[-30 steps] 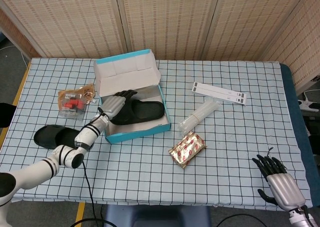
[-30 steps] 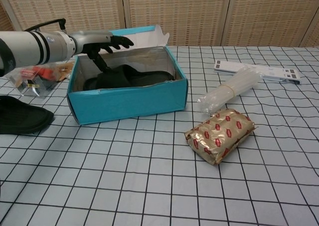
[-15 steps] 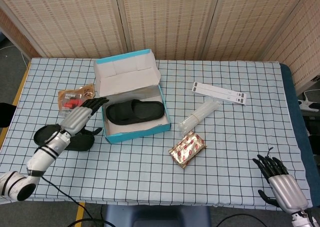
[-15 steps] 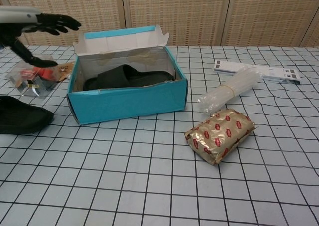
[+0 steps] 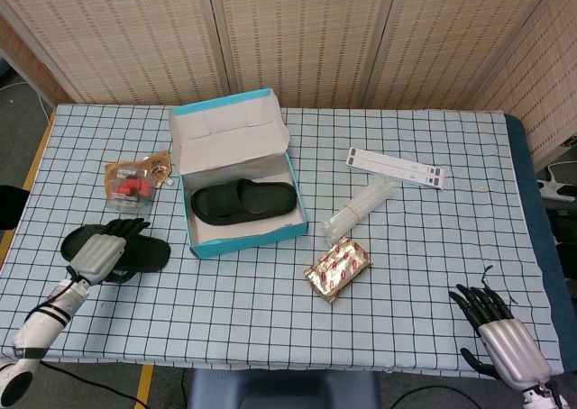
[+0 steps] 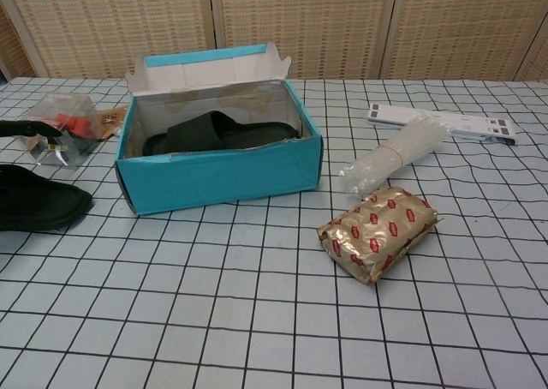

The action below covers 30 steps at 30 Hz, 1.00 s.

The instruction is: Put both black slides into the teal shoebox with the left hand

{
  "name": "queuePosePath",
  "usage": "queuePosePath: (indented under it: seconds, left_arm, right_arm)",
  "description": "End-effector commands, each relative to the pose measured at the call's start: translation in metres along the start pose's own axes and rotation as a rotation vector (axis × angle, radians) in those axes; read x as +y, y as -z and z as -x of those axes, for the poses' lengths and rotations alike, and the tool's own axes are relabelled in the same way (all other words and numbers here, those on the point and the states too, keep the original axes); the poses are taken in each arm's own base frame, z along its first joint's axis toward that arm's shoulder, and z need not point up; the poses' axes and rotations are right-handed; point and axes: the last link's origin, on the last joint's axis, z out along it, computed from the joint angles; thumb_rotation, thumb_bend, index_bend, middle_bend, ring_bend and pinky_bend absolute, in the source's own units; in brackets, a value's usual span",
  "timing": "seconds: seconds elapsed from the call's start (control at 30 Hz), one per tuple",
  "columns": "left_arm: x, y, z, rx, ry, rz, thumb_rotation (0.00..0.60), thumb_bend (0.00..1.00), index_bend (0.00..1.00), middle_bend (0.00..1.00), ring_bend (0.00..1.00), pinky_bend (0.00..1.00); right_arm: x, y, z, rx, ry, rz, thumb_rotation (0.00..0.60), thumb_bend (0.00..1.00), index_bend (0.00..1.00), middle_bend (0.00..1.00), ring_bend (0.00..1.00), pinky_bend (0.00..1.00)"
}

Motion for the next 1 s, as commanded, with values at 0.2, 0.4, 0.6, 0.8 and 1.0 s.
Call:
queuePosePath:
  seconds: [0.2, 0.4, 0.6, 0.8, 1.0]
  left_arm:
    - [-0.022, -0.013, 0.028, -0.066, -0.099, -0.124, 0.600, 0.30, 0.00, 0.00, 0.00, 0.03]
    - [-0.036, -0.013, 0.033, -0.090, -0.144, -0.179, 0.600, 0.31, 0.00, 0.00, 0.00, 0.03]
    - [-0.051, -0.013, 0.041, -0.095, -0.192, -0.229, 0.600, 0.31, 0.00, 0.00, 0.00, 0.03]
    - [-0.054, -0.019, 0.045, -0.068, -0.159, -0.244, 0.600, 0.31, 0.00, 0.00, 0.00, 0.05]
    - [-0.052, -0.023, 0.048, -0.016, -0.111, -0.227, 0.600, 0.35, 0.08, 0.13, 0.11, 0.20]
  right_arm:
    - [0.001, 0.001, -0.001, -0.001, -0.008, -0.001, 0.600, 0.21, 0.00, 0.00, 0.00, 0.00]
    - [0.001, 0.000, 0.000, -0.009, -0.004, -0.002, 0.600, 0.21, 0.00, 0.00, 0.00, 0.00]
    - [0.001, 0.000, 0.001, -0.013, -0.001, -0.003, 0.600, 0.21, 0.00, 0.00, 0.00, 0.00]
    - [0.000, 0.001, 0.000, -0.009, -0.001, -0.001, 0.600, 0.21, 0.00, 0.00, 0.00, 0.00]
    - [0.000, 0.000, 0.000, -0.009, 0.000, -0.002, 0.600, 0.21, 0.00, 0.00, 0.00, 0.00]
